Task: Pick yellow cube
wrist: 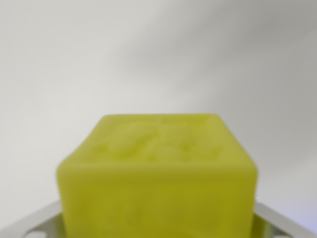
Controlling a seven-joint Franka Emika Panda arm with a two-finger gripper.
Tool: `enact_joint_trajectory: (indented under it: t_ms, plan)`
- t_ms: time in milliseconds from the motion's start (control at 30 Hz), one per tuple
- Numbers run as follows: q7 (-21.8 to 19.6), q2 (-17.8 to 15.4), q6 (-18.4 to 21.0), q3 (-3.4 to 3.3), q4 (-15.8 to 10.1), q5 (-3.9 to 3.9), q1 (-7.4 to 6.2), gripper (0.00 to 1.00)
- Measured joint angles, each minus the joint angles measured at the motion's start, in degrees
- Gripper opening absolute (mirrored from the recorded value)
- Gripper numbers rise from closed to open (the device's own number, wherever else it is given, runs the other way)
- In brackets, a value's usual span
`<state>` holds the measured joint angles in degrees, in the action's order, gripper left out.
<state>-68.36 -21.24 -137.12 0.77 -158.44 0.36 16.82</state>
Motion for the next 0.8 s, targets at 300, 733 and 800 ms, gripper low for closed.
enact_joint_trajectory:
  t_ms: [300,733,800]
  plan:
    - [0.0,-2.8,4.3,0.0,1.5,0.02,0.0,0.0]
    - [0.0,-4.8,7.6,0.0,2.8,0.03,0.02,0.0]
    - [0.0,-4.8,7.6,0.0,2.8,0.03,0.02,0.0]
